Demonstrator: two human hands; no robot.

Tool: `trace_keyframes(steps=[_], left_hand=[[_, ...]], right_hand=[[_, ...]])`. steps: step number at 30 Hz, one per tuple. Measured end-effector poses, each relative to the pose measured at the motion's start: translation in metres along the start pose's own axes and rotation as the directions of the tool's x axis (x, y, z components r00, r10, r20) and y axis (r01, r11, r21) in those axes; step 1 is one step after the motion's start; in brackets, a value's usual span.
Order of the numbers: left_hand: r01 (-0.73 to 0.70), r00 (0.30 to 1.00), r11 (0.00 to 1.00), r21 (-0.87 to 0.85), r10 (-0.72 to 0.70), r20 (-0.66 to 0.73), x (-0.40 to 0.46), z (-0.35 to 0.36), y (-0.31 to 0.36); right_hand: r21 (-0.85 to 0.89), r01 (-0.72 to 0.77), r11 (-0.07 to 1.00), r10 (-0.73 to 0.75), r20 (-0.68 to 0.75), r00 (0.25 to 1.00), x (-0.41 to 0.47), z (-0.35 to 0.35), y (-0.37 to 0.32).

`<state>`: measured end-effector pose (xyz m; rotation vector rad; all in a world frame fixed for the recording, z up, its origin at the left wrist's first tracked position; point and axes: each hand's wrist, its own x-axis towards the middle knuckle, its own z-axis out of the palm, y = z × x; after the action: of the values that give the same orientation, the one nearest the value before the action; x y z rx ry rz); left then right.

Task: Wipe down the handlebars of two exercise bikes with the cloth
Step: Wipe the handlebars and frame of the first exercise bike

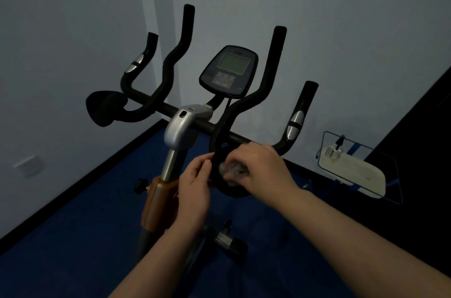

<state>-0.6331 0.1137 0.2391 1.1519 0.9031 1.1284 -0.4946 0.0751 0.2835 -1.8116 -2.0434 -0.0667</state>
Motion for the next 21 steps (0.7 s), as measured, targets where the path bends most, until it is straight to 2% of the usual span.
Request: trace_keyframes(steps=[3,6,8,10,12,13,15,17,19,21], left_hand=[[-0.016,0.998,1.000,-0.008,0.015,-0.066,-0.003,0.008,-0.001],[-0.046,0.993,0.999,0.022,0.048,-0.109,-0.005,0.015,0.001],[-0.074,0.988,0.996,0.045,0.080,-0.131,-0.006,0.016,0.004],[-0.132,0.975,0.981,0.142,0.154,-0.159,-0.005,0.017,0.007],[-0.202,0.952,0.939,0.278,0.255,-0.168,-0.001,0.023,0.010],[-0.236,0.939,0.911,0.340,0.304,-0.163,0.003,0.028,0.010],[-0.280,0.912,0.851,0.444,0.381,-0.155,0.012,0.042,0.010],[-0.280,0.884,0.769,0.575,0.440,-0.158,0.022,0.054,0.007],[-0.227,0.847,0.638,0.736,0.502,-0.174,0.027,0.060,0.000],[-0.202,0.814,0.557,0.805,0.552,-0.178,0.028,0.062,-0.006]], right_hand=[[0.046,-0.157,0.986,0.163,-0.179,0.970,-0.005,0.006,-0.001],[0.068,-0.121,0.990,0.130,-0.148,0.980,-0.020,0.010,-0.004],[0.233,-0.173,0.957,0.210,-0.142,0.967,-0.026,-0.001,0.006],[0.500,-0.248,0.830,0.384,-0.187,0.904,-0.023,-0.020,0.020],[0.594,-0.260,0.762,0.479,-0.245,0.843,-0.015,-0.040,0.040],[0.584,-0.252,0.772,0.471,-0.258,0.844,-0.010,-0.049,0.050],[0.501,-0.207,0.840,0.372,-0.255,0.892,0.001,-0.060,0.068],[0.255,-0.139,0.957,0.191,-0.195,0.962,0.008,-0.055,0.087],[-0.061,-0.013,0.998,0.007,-0.098,0.995,0.007,-0.039,0.108],[-0.130,0.076,0.989,-0.082,-0.039,0.996,0.002,-0.027,0.124]])
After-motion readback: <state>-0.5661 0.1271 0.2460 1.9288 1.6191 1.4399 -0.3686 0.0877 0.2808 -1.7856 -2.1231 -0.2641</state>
